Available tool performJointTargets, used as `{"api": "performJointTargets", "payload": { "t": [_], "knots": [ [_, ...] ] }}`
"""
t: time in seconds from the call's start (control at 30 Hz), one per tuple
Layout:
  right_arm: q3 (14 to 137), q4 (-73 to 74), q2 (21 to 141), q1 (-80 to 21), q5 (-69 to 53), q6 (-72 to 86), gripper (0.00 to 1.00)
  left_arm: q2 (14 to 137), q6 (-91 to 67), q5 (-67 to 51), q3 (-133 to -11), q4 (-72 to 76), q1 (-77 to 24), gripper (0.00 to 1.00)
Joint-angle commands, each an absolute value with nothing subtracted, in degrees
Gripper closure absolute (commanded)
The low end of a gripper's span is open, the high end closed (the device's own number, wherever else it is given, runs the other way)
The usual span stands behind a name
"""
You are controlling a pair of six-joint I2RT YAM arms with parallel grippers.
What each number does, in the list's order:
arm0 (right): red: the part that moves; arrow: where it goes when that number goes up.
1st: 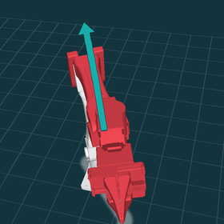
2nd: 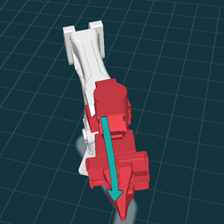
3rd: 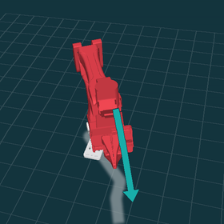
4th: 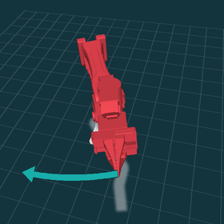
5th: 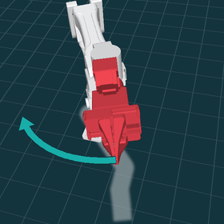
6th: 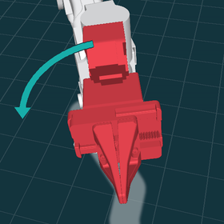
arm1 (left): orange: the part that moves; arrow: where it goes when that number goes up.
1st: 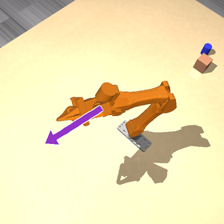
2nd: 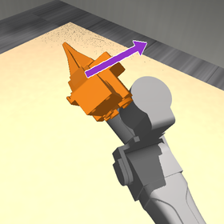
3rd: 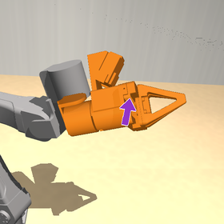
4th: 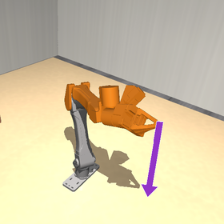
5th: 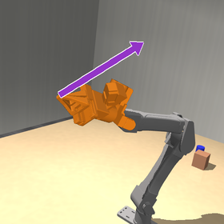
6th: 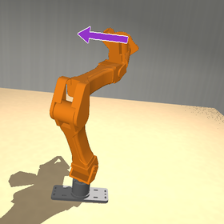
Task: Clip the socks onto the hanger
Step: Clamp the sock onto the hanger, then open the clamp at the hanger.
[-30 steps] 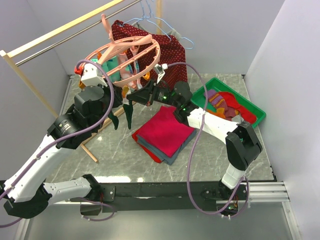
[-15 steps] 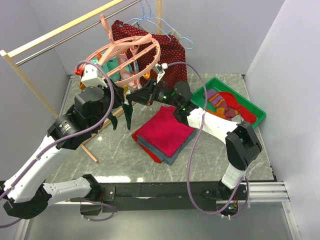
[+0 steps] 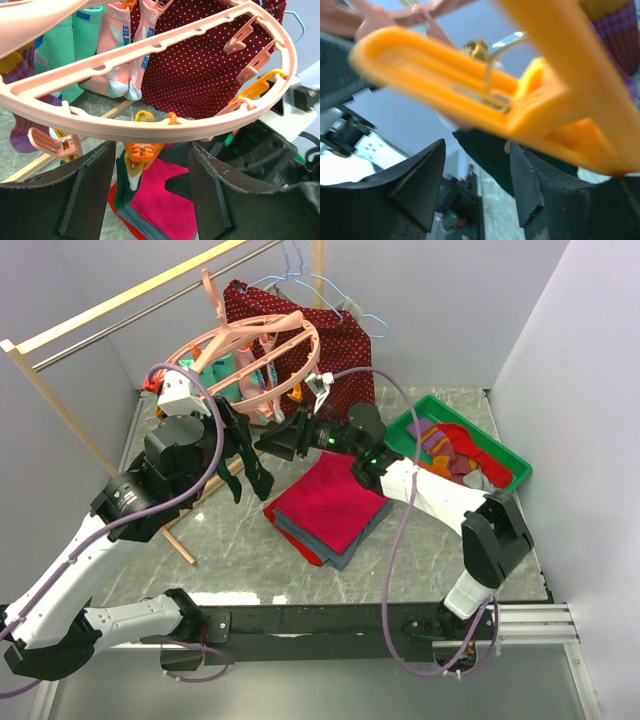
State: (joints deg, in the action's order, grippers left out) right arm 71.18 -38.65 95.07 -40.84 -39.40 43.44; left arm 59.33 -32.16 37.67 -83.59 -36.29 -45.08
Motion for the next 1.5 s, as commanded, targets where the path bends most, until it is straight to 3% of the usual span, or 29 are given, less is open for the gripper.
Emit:
{"api": "performJointTargets", "payload": {
  "t": [0.0,0.47,1.1,1.3,1.33,1.47],
  "knots": [
    [70.2,-30.6,87.9,-41.4,-36.0,32.8,0.36,58.1,-31.6,39.5,-83.7,-35.9,-45.0,0.37],
    [71.7,-31.9,87.2,-40.0,-34.2,27.1,0.27,57.3,-31.6,41.5,-84.3,-38.5,-45.0,0.39],
    [77.8,-38.9,92.1,-39.9,-38.4,27.4,0.27,57.4,-32.8,39.0,-85.3,-40.3,-45.0,0.36],
    [77.4,-39.9,92.0,-39.8,-39.0,27.7,0.53,57.4,-33.5,38.5,-86.1,-41.1,-45.0,0.36],
    [77.3,-39.8,92.0,-40.0,-39.0,27.6,0.63,57.6,-33.8,38.5,-86.3,-41.4,-45.0,0.36],
    [76.2,-40.3,91.2,-40.1,-39.1,27.6,0.77,58.2,-34.6,37.7,-87.0,-42.7,-45.0,0.35]
  ]
}}
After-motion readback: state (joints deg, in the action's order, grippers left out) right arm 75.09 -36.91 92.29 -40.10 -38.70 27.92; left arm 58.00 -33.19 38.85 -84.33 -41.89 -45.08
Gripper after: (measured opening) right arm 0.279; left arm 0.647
